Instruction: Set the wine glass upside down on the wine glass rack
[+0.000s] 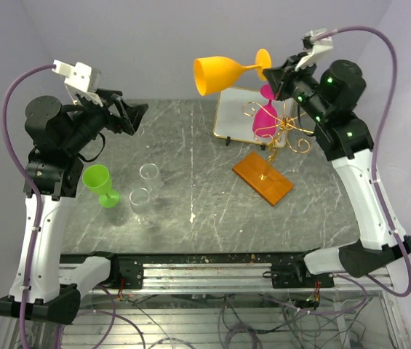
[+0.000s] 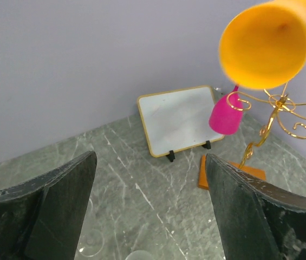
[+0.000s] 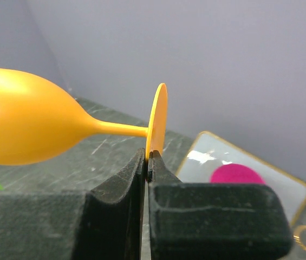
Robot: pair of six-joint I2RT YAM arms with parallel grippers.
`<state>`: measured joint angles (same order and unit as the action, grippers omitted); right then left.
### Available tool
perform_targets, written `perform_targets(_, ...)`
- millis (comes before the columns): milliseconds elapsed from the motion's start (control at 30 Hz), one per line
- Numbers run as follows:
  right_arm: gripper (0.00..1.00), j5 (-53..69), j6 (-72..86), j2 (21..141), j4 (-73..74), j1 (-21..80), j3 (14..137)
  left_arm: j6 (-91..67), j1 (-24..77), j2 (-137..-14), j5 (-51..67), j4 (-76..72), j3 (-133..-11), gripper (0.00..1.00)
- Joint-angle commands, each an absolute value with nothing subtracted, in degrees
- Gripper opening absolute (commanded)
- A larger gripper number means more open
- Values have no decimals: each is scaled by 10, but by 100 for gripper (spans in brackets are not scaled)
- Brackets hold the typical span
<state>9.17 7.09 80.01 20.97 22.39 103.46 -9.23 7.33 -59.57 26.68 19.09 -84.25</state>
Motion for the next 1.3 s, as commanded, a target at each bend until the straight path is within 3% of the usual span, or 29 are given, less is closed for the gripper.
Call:
perform_targets(0,0,33,16,759,205,195,1033,-43,75,-582,228,218,-826,95)
perform_targets(133,0,-24,-33,749,221,164,1057,-4,75,-572,205,243,-820,100)
perform_targets(733,0,-308,-267,738,192,55,1041,25,75,-535,230,243,-765,99)
perform_targets(1067,0,-419,-444,773,60,52,964,30,75,-525,238,248,-764,98)
perform_targets(1267,0,-401,-565,792,-36,52,911,39,75,-521,237,256,-769,97)
